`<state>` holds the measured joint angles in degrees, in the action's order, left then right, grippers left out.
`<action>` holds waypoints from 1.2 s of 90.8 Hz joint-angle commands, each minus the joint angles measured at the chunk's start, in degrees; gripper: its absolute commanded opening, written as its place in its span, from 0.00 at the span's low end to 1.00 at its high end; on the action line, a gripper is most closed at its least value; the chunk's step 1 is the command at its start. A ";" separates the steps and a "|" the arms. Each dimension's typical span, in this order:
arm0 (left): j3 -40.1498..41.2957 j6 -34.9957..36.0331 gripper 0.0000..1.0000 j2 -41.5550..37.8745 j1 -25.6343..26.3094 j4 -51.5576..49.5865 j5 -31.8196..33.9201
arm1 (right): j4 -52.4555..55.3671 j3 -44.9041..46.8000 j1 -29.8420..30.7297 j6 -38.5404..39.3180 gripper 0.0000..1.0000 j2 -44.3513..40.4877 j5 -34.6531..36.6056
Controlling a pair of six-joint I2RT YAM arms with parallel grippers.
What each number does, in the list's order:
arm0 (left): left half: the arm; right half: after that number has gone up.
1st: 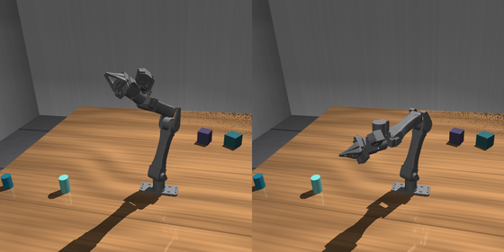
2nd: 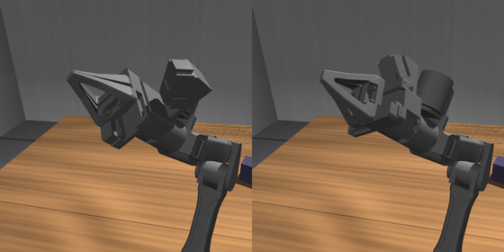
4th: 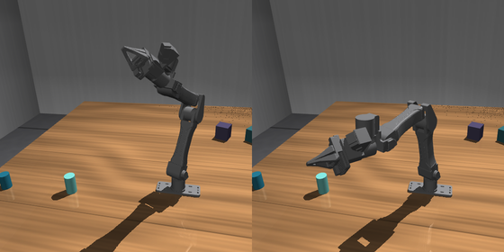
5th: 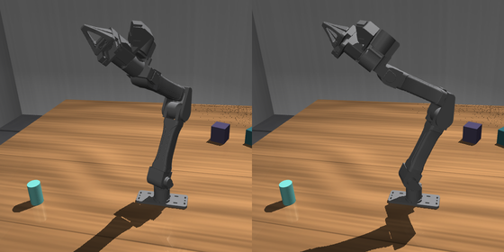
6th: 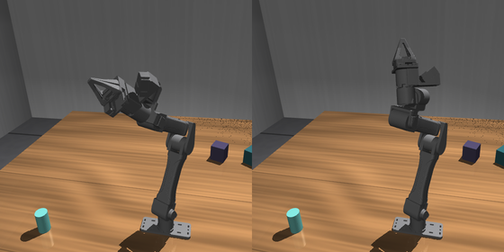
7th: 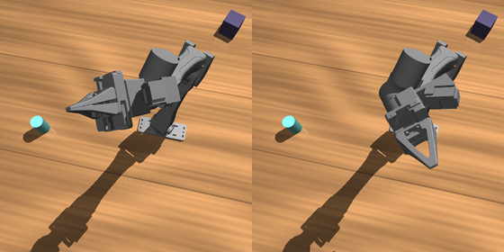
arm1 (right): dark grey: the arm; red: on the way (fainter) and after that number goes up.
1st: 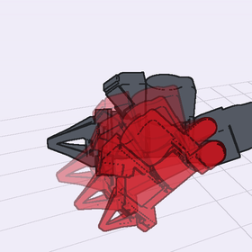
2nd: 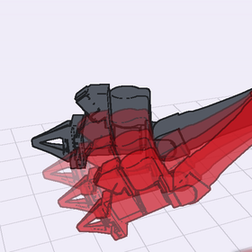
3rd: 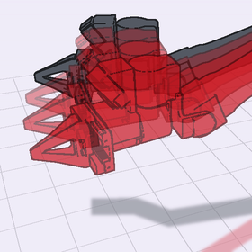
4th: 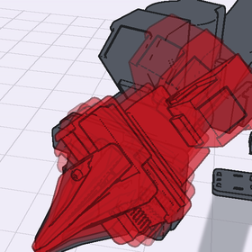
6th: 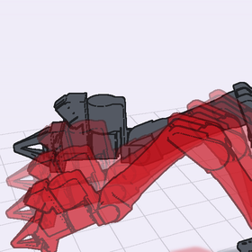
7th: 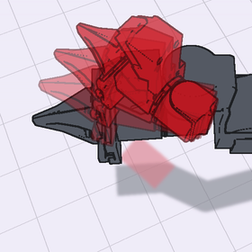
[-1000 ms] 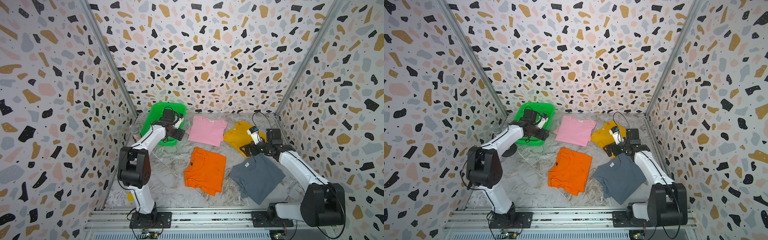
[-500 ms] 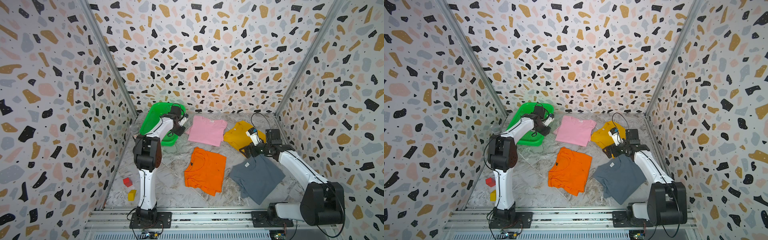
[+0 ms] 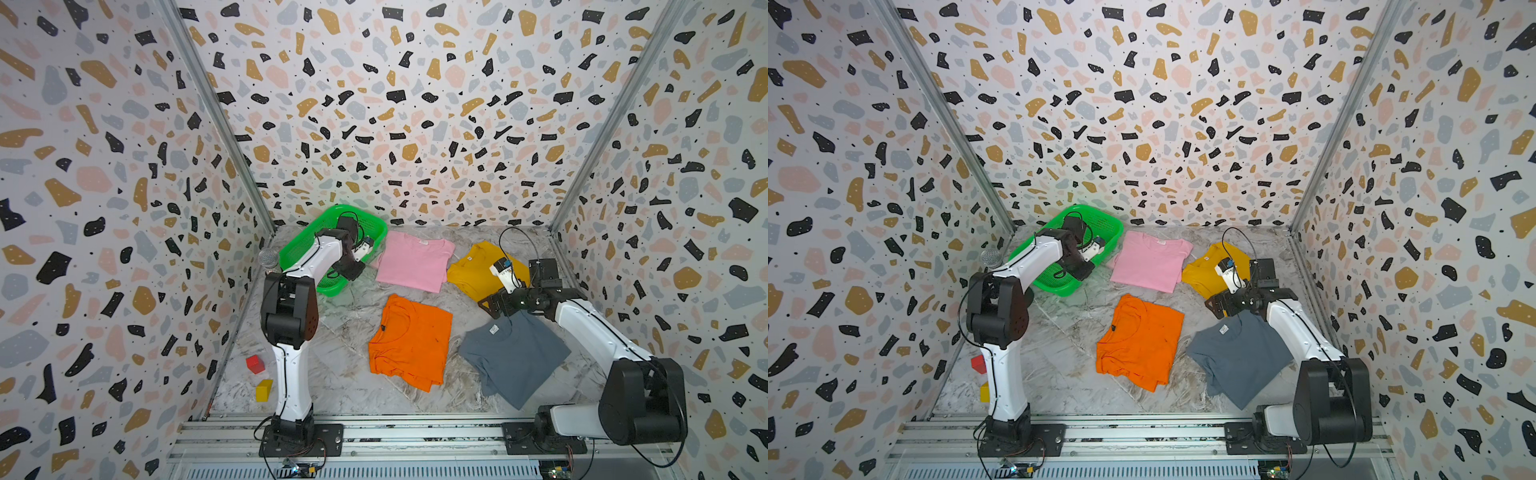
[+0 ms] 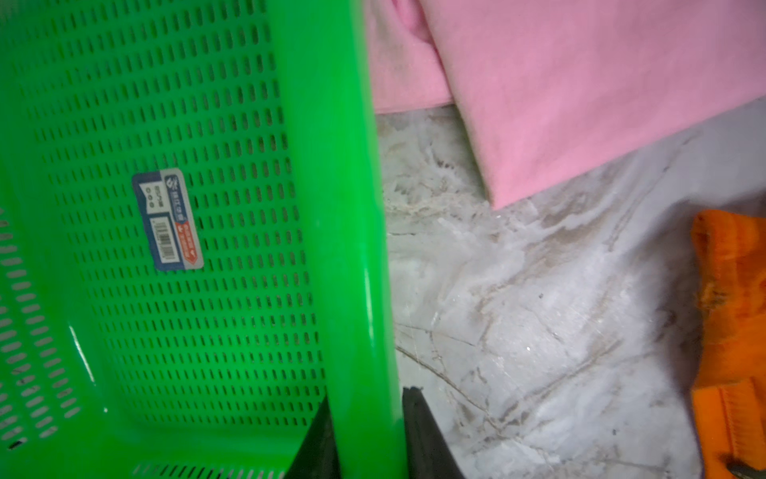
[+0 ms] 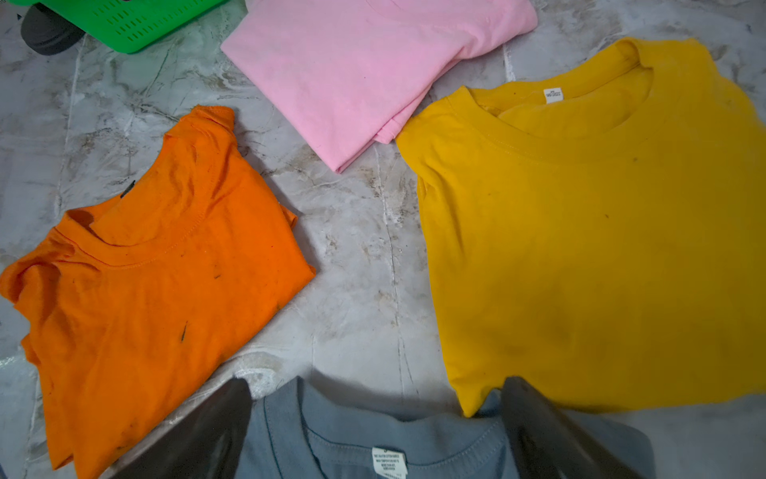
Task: Put the folded t-shirts into the basket
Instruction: Adjust the bin at the corner of the board.
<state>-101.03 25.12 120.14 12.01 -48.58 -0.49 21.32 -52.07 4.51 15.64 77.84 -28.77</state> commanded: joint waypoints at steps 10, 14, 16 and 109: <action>3.35 -8.03 0.17 -1.97 2.15 -1.88 -5.64 | 1.69 -2.07 0.14 0.80 0.99 -0.24 -0.67; 3.30 -10.78 0.16 -1.71 2.66 -1.99 -5.35 | 1.70 -2.07 0.15 0.80 0.99 -0.24 -0.67; 3.23 -11.94 0.16 -1.52 2.97 -2.10 -5.32 | 1.71 -2.07 0.15 0.80 0.99 -0.24 -0.67; 3.13 13.59 0.10 -1.97 -1.02 -7.23 0.12 | 3.38 -3.07 0.14 1.76 0.98 1.46 -1.29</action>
<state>-96.12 26.02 116.62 14.13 -48.84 -0.16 22.79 -52.82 4.51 16.82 78.87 -28.99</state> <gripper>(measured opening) 0.185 0.982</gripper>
